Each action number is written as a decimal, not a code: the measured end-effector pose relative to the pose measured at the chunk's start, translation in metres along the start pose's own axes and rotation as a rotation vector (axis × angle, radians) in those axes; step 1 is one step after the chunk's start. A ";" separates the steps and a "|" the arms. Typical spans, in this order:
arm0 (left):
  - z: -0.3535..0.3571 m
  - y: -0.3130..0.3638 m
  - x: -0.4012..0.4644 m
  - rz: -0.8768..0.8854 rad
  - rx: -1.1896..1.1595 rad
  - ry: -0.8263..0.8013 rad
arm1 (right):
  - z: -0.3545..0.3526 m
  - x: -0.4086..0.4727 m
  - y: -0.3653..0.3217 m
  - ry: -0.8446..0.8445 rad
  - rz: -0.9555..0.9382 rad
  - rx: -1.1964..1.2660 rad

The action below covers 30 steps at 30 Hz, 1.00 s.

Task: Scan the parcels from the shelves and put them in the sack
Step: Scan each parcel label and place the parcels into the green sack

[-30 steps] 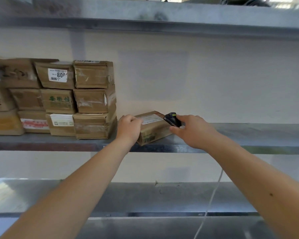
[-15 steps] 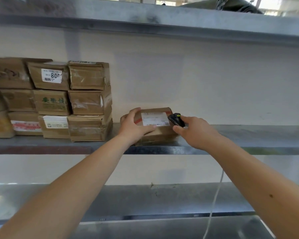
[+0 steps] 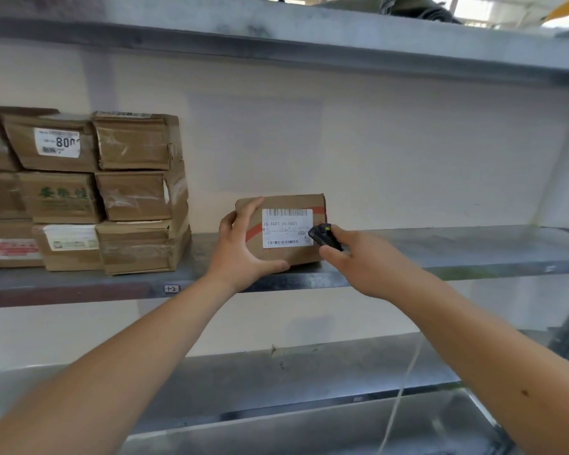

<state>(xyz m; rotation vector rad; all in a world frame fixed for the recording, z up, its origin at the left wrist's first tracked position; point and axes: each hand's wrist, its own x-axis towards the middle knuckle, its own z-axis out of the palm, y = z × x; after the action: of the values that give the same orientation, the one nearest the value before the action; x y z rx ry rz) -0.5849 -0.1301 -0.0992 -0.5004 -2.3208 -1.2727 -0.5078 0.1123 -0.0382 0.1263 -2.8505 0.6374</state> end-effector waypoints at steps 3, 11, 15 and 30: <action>0.010 -0.005 0.004 0.054 -0.010 0.024 | 0.002 -0.009 -0.002 -0.050 0.008 -0.005; 0.020 -0.017 0.016 0.149 0.019 0.044 | -0.004 -0.029 0.000 -0.165 -0.042 -0.101; 0.024 -0.022 0.015 0.154 0.067 0.092 | -0.003 -0.037 0.003 -0.217 -0.026 -0.119; 0.023 -0.018 0.011 0.103 0.134 0.107 | -0.007 -0.051 0.009 -0.240 0.047 -0.160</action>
<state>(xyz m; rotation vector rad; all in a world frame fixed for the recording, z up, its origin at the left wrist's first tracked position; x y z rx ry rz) -0.6079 -0.1183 -0.1169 -0.4881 -2.2425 -1.0614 -0.4582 0.1247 -0.0475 0.1178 -3.1308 0.4252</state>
